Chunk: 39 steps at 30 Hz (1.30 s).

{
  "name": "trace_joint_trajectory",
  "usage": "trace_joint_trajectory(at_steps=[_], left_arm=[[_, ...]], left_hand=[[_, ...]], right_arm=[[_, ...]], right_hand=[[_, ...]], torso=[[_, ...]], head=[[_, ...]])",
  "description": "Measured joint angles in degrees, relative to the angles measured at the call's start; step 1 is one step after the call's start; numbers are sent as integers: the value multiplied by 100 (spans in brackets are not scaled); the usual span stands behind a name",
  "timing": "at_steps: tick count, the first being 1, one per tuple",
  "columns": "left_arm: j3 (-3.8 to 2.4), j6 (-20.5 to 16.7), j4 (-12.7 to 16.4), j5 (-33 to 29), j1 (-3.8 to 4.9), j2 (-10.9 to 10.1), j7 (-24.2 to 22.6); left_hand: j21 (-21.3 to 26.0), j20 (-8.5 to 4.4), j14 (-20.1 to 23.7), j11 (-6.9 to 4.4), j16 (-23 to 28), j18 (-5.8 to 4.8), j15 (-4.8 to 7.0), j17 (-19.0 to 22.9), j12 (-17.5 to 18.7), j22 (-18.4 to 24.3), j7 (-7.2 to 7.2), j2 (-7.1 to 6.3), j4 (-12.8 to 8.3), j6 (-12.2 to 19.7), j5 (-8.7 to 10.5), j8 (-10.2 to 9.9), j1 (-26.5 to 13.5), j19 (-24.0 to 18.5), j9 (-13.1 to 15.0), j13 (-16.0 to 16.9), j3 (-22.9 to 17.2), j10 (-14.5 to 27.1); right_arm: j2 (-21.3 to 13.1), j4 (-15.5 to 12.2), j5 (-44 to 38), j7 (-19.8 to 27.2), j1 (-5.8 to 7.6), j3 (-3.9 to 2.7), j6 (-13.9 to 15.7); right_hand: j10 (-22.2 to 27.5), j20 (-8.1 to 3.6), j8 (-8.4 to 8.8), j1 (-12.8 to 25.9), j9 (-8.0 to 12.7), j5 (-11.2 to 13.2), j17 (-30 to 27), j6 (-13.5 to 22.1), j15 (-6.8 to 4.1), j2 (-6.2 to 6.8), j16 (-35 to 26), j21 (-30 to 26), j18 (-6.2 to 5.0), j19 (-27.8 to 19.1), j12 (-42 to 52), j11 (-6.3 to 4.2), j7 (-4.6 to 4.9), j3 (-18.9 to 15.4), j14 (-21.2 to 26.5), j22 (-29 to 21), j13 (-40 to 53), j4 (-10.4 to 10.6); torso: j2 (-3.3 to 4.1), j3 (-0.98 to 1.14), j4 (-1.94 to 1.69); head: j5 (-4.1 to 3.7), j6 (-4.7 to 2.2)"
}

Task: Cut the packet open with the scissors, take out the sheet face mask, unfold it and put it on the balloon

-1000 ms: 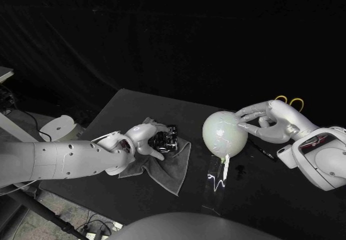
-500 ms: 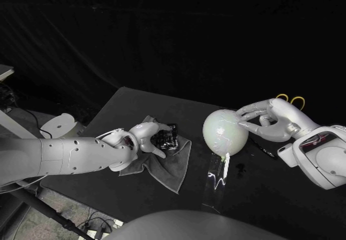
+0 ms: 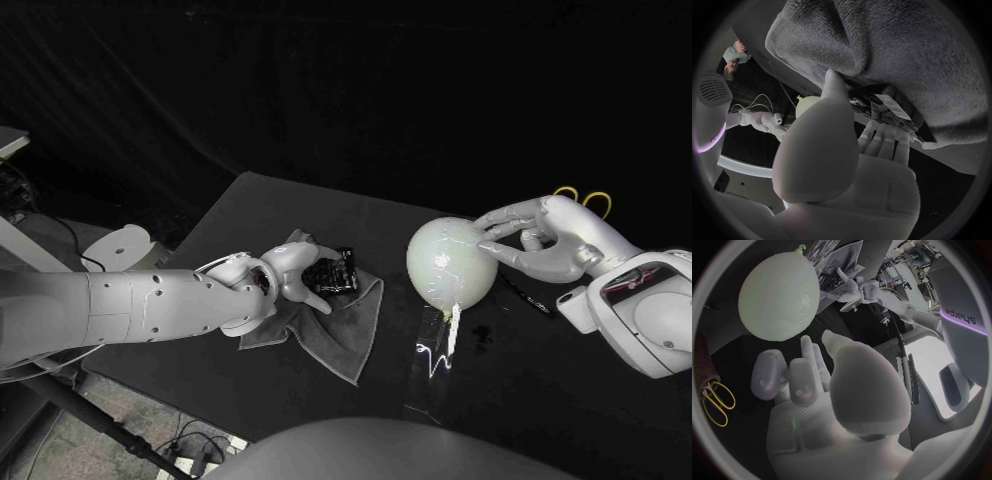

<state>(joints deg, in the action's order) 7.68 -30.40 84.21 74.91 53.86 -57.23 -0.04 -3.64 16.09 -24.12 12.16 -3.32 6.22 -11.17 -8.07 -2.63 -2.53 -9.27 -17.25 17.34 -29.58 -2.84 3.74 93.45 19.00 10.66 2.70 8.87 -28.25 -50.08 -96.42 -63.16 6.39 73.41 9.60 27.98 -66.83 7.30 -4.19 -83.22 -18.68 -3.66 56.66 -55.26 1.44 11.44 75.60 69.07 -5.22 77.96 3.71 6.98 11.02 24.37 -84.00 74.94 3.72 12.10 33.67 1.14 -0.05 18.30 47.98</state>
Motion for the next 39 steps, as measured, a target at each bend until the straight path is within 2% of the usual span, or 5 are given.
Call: trace_joint_trajectory(at_steps=[13,22,30,36,39], left_arm=[[-23,17,-40,-295,20,9,-145],[-31,16,-58,-528,22,7,-261],[-37,30,-61,-707,24,0,-347],[-41,54,-77,-840,27,-3,-413],[-43,63,-88,-907,29,-4,-450]], left_hand=[[-53,71,-396,85,-92,107,-72,-104,-2,-12,-36,443,-19,-247,-27,106,387,191,96,18,-654,-343],[-52,50,-477,115,-92,130,-111,-110,-2,-11,-57,528,-27,-307,-24,128,405,212,115,17,-756,-415],[-46,71,-479,115,-92,130,-113,-113,-2,-8,-57,507,-42,-307,-24,135,422,232,116,17,-770,-415],[-45,71,-480,139,-92,129,-114,-82,-2,7,-57,104,-4,-307,-25,155,162,232,116,16,-13,-391],[-44,70,-467,139,-92,129,-127,-81,-2,10,-57,45,-6,-307,-25,155,-6,231,116,16,203,-391]], right_arm=[[-8,2,9,-7,0,0,-3],[-12,8,16,-8,0,0,-4],[-18,13,21,-8,0,0,-5],[-17,17,25,-8,-1,0,-6],[-15,18,27,-8,-1,0,-7]], right_hand=[[0,20,0,31,0,0,17,-8,0,-31,19,26,0,-21,0,0,-9,16,0,-3,5,16],[-1,20,0,31,0,0,18,-9,0,-31,19,25,0,-20,0,1,-10,16,0,0,5,16],[-1,20,0,31,-5,0,4,-9,0,-31,19,25,0,-20,0,1,-11,16,0,0,4,16],[-1,20,0,31,-4,0,-3,-10,0,-31,18,25,0,-20,0,1,-12,15,0,-1,4,16],[-1,20,0,51,-4,0,-3,-17,0,-51,18,25,0,-21,0,1,-19,15,1,-2,4,16]], torso=[[2,0,-5],[2,0,-4],[2,0,-5],[1,-1,-5],[1,0,-5]], head=[[-6,21],[-2,18],[-7,11],[-9,10],[-9,10]])
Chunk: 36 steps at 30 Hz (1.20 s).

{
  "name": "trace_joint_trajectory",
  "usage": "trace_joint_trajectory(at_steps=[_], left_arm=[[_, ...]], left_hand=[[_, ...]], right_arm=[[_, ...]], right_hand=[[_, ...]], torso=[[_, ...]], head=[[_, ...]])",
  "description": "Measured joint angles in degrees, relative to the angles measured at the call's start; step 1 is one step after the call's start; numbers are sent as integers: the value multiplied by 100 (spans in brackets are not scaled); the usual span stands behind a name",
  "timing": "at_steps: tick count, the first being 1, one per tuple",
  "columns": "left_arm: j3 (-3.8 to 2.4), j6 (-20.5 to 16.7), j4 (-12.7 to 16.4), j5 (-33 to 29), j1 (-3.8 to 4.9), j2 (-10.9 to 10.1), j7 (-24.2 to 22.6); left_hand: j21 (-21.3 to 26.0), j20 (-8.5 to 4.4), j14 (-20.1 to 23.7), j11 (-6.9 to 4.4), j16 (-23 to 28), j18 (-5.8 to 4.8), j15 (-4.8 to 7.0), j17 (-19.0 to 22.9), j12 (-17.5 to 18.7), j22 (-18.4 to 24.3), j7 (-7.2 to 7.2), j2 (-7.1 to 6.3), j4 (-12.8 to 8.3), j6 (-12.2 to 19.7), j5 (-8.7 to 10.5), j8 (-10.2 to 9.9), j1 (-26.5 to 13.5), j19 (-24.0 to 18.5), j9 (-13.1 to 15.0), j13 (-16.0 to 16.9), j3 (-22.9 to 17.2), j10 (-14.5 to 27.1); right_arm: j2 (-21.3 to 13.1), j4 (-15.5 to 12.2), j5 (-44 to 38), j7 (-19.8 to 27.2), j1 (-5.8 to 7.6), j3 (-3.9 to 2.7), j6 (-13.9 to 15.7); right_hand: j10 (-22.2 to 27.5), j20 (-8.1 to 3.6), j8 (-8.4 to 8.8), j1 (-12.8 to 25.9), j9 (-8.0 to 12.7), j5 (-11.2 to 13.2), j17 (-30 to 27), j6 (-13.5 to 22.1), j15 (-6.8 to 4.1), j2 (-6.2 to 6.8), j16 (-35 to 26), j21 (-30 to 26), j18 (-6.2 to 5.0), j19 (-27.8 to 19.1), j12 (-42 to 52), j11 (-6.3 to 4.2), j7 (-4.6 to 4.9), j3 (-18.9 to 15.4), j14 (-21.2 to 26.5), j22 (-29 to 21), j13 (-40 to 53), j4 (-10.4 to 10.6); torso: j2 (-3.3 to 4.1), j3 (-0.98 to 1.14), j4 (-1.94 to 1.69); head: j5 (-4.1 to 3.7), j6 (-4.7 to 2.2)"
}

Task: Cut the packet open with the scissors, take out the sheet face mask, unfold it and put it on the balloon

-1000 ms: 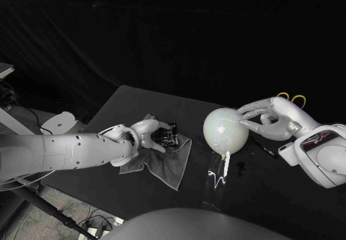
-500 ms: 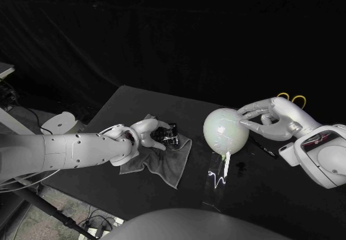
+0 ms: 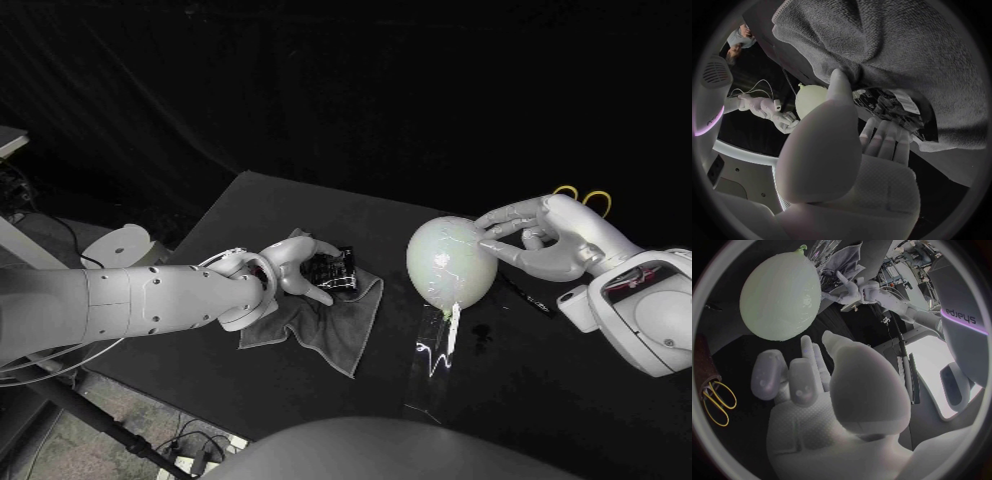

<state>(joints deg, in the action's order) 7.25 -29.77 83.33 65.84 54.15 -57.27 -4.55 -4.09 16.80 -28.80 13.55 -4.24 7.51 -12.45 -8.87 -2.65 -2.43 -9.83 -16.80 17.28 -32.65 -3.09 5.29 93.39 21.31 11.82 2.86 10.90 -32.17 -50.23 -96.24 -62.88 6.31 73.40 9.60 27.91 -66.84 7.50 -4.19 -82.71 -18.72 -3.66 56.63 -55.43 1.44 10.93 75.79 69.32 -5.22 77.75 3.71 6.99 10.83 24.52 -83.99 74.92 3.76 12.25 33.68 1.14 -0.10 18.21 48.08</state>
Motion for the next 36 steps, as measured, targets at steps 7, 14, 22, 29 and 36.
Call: trace_joint_trajectory(at_steps=[7,14,22,29,36], left_arm=[[-5,14,-21,-148,3,-4,-79],[-11,17,-44,-235,8,-5,-134],[-18,14,-74,-267,14,0,-174],[-18,11,-111,-77,13,20,-172],[-13,6,-141,243,9,36,-128]], left_hand=[[1,-4,-59,50,3,-1,-48,3,0,1,15,89,0,-32,0,39,-33,3,28,1,-199,-55],[-29,-34,-256,68,11,-3,-68,-30,-21,0,-1,768,-42,-184,0,101,255,80,85,12,-1067,-257],[-34,-10,-466,58,-17,-4,-54,-70,-21,-11,-39,1107,-210,-332,1,183,744,197,136,18,-1658,-493],[-56,0,-501,38,-19,-5,-45,-75,-21,-20,-31,921,-284,-358,0,200,911,248,146,23,-1775,-515],[-85,11,-531,35,-19,-6,-18,-59,-21,-20,-31,810,-252,-358,0,200,892,258,143,23,-1807,-517]], right_arm=[[0,1,5,0,0,0,-2],[-2,0,11,0,0,0,-4],[-7,-2,16,0,0,1,-5],[-11,-5,20,0,0,1,-5],[-21,-8,23,0,0,1,-5]], right_hand=[[0,0,0,2,0,0,-5,-1,0,-2,0,0,0,0,0,0,-1,0,0,-1,0,0],[0,0,0,2,1,0,-9,7,0,-2,0,0,0,0,0,0,-9,0,0,1,-1,0],[-1,0,0,2,1,0,-7,6,0,-2,0,-1,0,0,0,1,-10,0,0,3,-1,0],[-1,0,0,2,1,0,-7,6,0,-2,-1,-1,0,0,0,1,-11,0,0,3,-1,0],[-1,0,0,1,-3,0,-12,-2,0,-2,-1,-1,0,0,0,1,-19,16,0,0,-2,-16]], torso=[[2,1,1],[2,1,2],[2,2,4],[2,2,1],[2,1,1]], head=[[1,-3],[8,5],[20,6],[25,6],[26,10]])
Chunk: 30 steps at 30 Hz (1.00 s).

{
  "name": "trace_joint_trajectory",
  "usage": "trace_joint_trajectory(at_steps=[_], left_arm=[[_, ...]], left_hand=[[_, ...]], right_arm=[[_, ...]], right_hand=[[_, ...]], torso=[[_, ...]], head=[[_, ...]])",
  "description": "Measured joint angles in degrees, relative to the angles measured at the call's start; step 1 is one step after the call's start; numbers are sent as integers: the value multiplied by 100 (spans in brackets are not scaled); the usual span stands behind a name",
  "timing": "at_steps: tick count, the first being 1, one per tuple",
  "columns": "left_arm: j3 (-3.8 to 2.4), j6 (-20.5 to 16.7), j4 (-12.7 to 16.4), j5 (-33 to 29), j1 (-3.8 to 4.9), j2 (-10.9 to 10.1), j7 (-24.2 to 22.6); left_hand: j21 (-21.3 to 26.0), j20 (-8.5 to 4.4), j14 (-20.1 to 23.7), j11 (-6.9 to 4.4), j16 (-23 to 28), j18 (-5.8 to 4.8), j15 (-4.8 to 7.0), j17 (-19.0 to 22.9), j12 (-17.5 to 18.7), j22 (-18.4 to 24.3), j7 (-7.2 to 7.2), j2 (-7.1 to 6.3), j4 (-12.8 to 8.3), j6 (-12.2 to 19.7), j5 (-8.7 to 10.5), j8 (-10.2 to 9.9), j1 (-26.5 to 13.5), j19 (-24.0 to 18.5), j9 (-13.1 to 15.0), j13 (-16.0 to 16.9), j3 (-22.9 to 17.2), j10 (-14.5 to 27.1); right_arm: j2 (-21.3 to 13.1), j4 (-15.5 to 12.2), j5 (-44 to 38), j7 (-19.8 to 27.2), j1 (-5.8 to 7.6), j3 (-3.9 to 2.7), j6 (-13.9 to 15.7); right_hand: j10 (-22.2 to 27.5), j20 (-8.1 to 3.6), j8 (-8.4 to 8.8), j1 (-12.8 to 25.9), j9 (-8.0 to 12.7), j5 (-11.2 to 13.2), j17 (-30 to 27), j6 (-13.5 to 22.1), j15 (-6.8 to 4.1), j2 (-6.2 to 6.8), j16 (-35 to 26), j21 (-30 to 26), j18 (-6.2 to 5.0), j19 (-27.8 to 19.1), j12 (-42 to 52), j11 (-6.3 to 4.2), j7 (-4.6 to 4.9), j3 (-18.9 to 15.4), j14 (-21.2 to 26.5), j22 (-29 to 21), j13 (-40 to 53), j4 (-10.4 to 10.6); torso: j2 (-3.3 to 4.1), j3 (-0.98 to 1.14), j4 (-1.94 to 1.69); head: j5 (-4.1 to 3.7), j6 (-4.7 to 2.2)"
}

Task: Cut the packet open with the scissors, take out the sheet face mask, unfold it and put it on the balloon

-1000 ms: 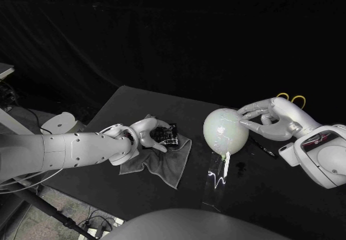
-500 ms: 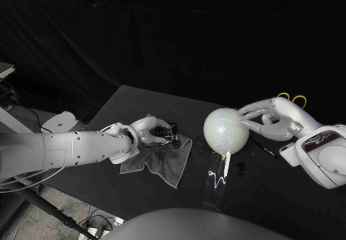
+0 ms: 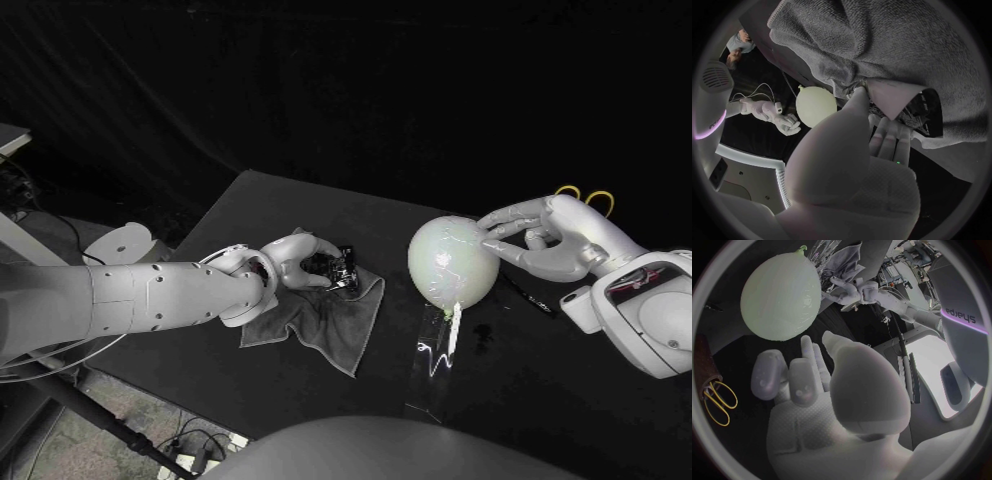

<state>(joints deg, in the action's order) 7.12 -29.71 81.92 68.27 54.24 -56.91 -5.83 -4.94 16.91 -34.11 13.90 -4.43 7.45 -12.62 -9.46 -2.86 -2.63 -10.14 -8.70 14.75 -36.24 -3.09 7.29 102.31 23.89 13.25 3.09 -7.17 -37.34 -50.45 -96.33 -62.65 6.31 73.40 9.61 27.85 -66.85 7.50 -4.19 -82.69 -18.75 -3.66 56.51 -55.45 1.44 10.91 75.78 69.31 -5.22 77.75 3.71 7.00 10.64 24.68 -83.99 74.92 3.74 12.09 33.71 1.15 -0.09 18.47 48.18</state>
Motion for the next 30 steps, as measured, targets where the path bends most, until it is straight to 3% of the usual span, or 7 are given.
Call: trace_joint_trajectory(at_steps=[3,5,10,18,23,27,30], left_arm=[[1,0,-8,138,-1,5,37],[3,0,-11,240,-2,7,70],[7,6,-11,434,-5,13,157],[-1,24,10,633,1,18,285],[-14,27,34,721,12,25,317],[-29,-5,16,765,29,34,318],[-40,-44,-10,783,45,42,318]], left_hand=[[-11,2,-1,-18,0,-1,0,0,0,-2,0,-189,119,0,-2,0,-70,2,0,0,119,-17],[33,-1,15,-32,0,-1,13,20,0,5,-1,-390,210,4,-2,0,-179,-1,-2,0,616,0],[69,-12,125,-8,46,-1,2,45,1,16,9,-668,248,95,-25,0,-426,-97,-21,-5,1757,120],[74,-12,79,-7,50,-1,4,47,2,18,5,-740,248,91,-25,9,-496,-97,-13,-3,1758,71],[5,-10,-355,-28,-8,-43,15,31,-81,-1,-36,-463,235,-276,26,169,-231,278,111,34,972,-444],[-122,-19,-931,-117,-111,-73,116,31,-205,-7,-103,114,136,-805,32,381,109,782,280,80,511,-1130],[-194,-37,-1262,-207,-299,-72,199,31,-286,-6,-162,368,97,-1070,30,506,282,1250,316,114,285,-1476]], right_arm=[[-4,-3,1,0,0,0,0],[-9,-7,2,0,0,0,0],[-18,-13,3,0,0,0,0],[-30,-20,4,0,0,0,-1],[-32,-24,7,1,0,0,-1],[-37,-28,9,2,0,0,-1],[-40,-29,11,2,-1,0,-1]], right_hand=[[0,21,0,0,-1,0,-21,-1,0,0,0,0,0,-21,0,0,-1,0,0,-2,0,0],[-1,21,0,0,-1,0,-22,-1,0,0,0,-1,0,-21,0,1,-1,0,0,-2,0,0],[-3,21,0,0,-1,0,-39,-1,0,0,0,-4,0,-21,0,3,-2,0,0,-1,0,0],[-3,21,0,0,0,0,-65,-2,0,0,0,-27,0,-21,0,3,-3,0,0,3,-1,0],[-3,21,0,0,0,0,-71,13,11,0,0,-27,0,-21,0,3,11,1,11,3,1,1],[-3,21,0,0,0,0,-73,13,19,0,0,-27,0,-21,0,3,12,15,19,3,4,16],[-3,21,0,16,-3,0,-76,13,19,-16,0,-27,0,-21,0,3,12,15,19,2,4,16]], torso=[[-1,1,1],[-2,1,1],[-3,0,1],[-3,0,0],[0,1,-1],[1,0,0],[1,-1,0]], head=[[-4,9],[-8,14],[-17,25],[-28,46],[-29,47],[-25,48],[-25,47]])
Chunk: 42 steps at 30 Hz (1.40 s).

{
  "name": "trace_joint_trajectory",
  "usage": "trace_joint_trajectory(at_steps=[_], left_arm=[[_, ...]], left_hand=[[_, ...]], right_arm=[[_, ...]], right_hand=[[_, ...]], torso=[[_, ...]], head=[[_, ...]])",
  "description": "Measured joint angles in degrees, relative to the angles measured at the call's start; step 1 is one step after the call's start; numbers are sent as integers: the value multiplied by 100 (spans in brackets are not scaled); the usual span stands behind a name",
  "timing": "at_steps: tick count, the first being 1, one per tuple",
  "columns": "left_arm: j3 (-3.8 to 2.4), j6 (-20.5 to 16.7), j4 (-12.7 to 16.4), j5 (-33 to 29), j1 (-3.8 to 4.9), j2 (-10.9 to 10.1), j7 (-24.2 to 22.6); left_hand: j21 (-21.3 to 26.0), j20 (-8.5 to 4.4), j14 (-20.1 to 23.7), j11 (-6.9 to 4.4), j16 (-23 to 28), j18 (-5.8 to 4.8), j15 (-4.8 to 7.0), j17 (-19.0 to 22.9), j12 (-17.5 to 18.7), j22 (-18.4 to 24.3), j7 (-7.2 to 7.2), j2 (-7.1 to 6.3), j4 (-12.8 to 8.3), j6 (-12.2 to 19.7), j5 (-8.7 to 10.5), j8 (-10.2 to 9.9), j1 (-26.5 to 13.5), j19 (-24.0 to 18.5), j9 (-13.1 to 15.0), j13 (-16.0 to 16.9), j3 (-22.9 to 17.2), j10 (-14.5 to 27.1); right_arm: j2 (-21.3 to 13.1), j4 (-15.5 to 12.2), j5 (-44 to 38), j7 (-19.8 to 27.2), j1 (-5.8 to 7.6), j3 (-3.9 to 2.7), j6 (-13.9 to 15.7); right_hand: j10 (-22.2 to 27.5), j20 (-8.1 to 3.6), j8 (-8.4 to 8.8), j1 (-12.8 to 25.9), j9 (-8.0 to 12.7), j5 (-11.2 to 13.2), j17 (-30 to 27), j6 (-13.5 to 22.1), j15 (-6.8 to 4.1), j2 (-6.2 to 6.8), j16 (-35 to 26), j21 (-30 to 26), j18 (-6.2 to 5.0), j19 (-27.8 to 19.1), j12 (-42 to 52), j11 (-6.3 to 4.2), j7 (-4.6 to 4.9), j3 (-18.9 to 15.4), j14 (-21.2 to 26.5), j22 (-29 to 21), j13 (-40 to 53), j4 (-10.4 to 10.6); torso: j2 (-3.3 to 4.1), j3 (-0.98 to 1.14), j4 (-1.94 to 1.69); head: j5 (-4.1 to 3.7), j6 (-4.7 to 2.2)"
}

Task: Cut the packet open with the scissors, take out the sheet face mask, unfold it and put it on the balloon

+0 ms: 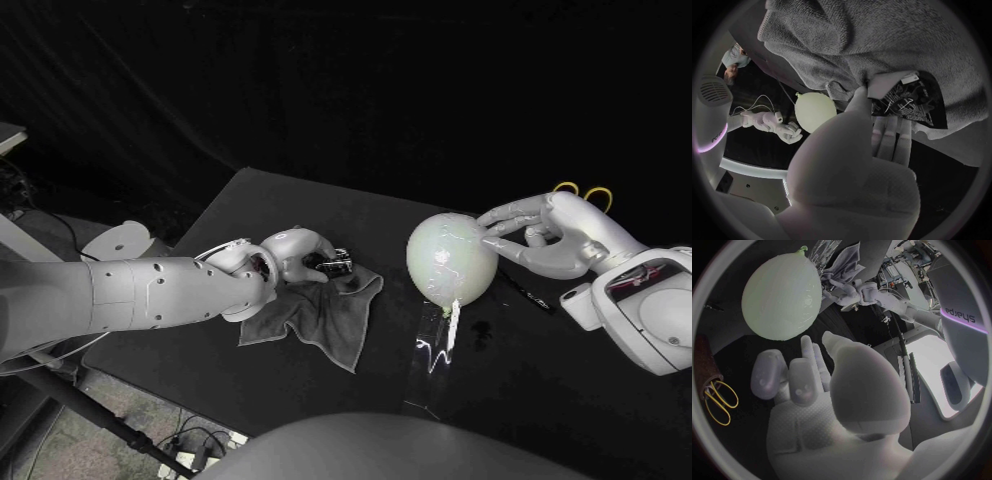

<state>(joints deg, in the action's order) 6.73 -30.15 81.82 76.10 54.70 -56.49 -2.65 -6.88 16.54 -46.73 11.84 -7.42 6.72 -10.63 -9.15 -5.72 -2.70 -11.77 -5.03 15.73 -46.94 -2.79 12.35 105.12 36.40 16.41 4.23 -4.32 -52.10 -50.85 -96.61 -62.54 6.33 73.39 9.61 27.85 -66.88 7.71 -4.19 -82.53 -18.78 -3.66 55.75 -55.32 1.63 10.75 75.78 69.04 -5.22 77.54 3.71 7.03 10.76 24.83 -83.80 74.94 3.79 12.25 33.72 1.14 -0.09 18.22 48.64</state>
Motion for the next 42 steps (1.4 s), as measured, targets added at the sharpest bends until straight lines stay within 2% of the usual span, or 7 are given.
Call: trace_joint_trajectory(at_steps=[6,17,22,32,33,35,42], left_arm=[[-1,-38,-23,8,2,8,-6],[-3,-39,-25,-67,5,1,-48],[-5,-58,-26,-290,-2,-11,-166],[-190,-12,10,-1499,-81,-34,-909],[-206,13,26,-1643,-84,-36,-1002],[-240,77,65,-1981,-86,-43,-1213],[-318,223,109,-2985,-45,-87,-1725]], left_hand=[[-15,-108,-206,-110,-57,0,101,0,-4,1,-54,15,56,-395,0,119,6,225,3,-55,-292,-333],[-16,-139,-261,-149,-65,-1,120,-2,186,1,-55,9,85,-478,0,107,3,357,-69,-67,-573,-454],[-16,-103,-220,-107,24,0,79,-226,194,2,-76,-119,94,-472,-2,41,-97,322,-110,-67,-630,-412],[-177,5,-262,-90,40,4,57,-221,194,-155,-90,91,86,-665,-7,75,-362,588,-126,-66,-927,-436],[-203,0,-285,-111,40,183,79,-221,194,-169,-67,155,85,-691,-7,92,-373,660,-126,-66,-976,-458],[-187,-6,-294,-130,40,254,89,-221,194,-150,-73,222,85,-722,-7,93,-413,673,-120,-66,-1083,-516],[-207,-13,-514,-235,7,259,204,-220,194,-142,40,330,-9,-943,-6,251,-387,810,-59,-66,-1582,-877]], right_arm=[[-4,-2,4,1,0,0,0],[-23,-13,9,3,0,0,2],[-23,-10,12,4,0,0,3],[15,63,30,11,0,0,18],[21,73,34,12,0,0,21],[32,94,46,15,0,0,31],[67,155,90,22,4,-1,69]], right_hand=[[-23,0,0,8,-4,0,-3,-1,0,-8,0,0,0,0,0,-22,-1,16,0,-4,0,-16],[-23,0,0,8,-3,0,-8,-2,0,-8,0,-4,0,0,0,-21,-2,16,0,-1,5,-16],[-23,0,0,8,-3,0,-10,-3,0,-8,0,-4,0,0,0,-21,-3,16,0,0,5,-16],[-44,0,0,6,-7,0,-11,-4,0,-6,0,-4,0,0,0,-42,-4,49,0,1,4,-16],[-45,0,0,6,-7,0,-9,-4,0,-6,0,-4,0,0,0,-42,-4,49,0,1,4,-16],[-49,0,0,22,-12,0,-2,-5,0,-22,0,-4,0,0,0,-38,-5,66,0,0,4,-34],[-49,0,0,36,-13,0,4,-12,0,-36,0,-4,0,0,0,-37,-12,72,0,-4,3,-39]], torso=[[-2,-1,1],[-2,1,1],[-2,1,1],[1,-1,0],[1,-1,0],[1,0,-1],[1,0,-1]], head=[[5,-2],[4,-21],[-13,-51],[-85,-161],[-90,-173],[-102,-200],[-155,-287]])
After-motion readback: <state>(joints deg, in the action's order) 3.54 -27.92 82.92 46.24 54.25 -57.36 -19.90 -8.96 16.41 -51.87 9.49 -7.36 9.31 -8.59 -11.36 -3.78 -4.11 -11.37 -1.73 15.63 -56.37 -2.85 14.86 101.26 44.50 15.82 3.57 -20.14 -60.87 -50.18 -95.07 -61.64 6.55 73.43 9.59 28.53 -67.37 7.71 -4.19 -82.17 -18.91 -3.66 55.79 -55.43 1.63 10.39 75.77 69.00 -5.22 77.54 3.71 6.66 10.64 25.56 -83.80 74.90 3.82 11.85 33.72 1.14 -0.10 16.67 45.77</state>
